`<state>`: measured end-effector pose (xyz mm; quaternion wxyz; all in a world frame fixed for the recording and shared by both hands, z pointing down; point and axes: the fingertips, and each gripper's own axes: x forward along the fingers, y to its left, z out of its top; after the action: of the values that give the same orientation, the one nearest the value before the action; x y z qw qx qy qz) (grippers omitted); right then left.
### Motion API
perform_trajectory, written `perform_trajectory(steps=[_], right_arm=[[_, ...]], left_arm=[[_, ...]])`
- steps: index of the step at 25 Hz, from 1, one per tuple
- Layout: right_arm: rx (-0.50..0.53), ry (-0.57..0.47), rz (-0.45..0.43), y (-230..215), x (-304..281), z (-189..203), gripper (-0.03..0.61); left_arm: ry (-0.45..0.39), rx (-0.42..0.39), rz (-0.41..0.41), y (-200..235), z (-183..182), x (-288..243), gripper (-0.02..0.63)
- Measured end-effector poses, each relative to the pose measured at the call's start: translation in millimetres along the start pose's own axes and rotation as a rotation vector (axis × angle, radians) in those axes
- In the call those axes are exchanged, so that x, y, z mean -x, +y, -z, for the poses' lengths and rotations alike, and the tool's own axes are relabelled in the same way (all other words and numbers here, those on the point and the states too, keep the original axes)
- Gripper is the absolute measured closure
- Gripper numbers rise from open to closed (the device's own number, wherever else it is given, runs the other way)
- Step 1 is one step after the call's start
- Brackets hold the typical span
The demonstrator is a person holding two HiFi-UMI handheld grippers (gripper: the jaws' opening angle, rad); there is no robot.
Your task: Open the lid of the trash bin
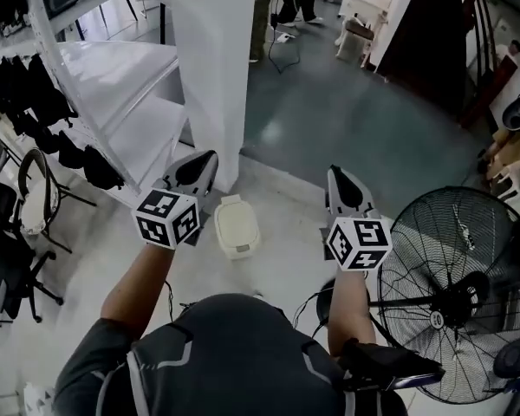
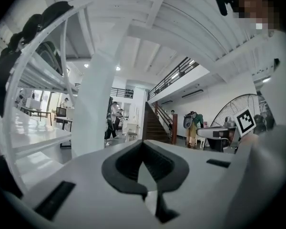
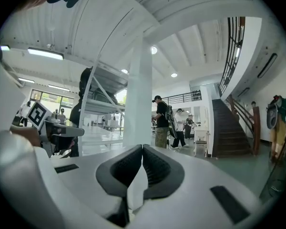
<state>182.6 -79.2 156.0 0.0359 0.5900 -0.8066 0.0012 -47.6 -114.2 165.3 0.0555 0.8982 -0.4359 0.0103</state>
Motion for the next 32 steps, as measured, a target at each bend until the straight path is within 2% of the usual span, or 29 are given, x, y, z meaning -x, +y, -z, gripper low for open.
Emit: perform_trajectory(steps=[4, 8, 12, 16, 18, 23, 28, 32], right_arm=[[-0.028, 0.002, -0.016, -27.9, -4.5, 12.2, 0.552], [-0.065, 0.019, 0.002, -43.5, -20.6, 29.1, 0.552], [-0.074, 0.017, -0.008, -39.3, -49.9, 41.3, 0.552], [-0.066, 0.073, -0.004, -38.4, -66.7, 66.0, 0.552], [-0.062, 0.094, -0.009, -36.7, -80.5, 76.5, 0.551], [-0.105, 0.187, -0.035, -11.9, -112.1, 128.0, 0.551], [-0.084, 0.224, -0.04, -8.6, -141.1, 190.1, 0.551], [-0.13, 0.335, -0.033, 5.5, -140.2, 256.3, 0.551]], left_arm=[[0.021, -0.047, -0.015, -8.3, 8.1, -25.7, 0.607], [0.045, -0.011, 0.044, -10.7, 21.0, -45.5, 0.606], [0.046, -0.088, 0.054, 11.7, 25.8, -53.1, 0.606], [0.044, -0.015, 0.088, 31.8, 39.3, -61.3, 0.606], [0.068, -0.013, 0.088, 47.2, 51.5, -68.5, 0.606], [0.187, -0.029, 0.071, 85.6, 109.4, -66.7, 0.606], [0.269, -0.065, 0.078, 107.3, 168.5, -78.3, 0.606], [0.343, 0.053, 0.068, 119.7, 225.4, -67.0, 0.606]])
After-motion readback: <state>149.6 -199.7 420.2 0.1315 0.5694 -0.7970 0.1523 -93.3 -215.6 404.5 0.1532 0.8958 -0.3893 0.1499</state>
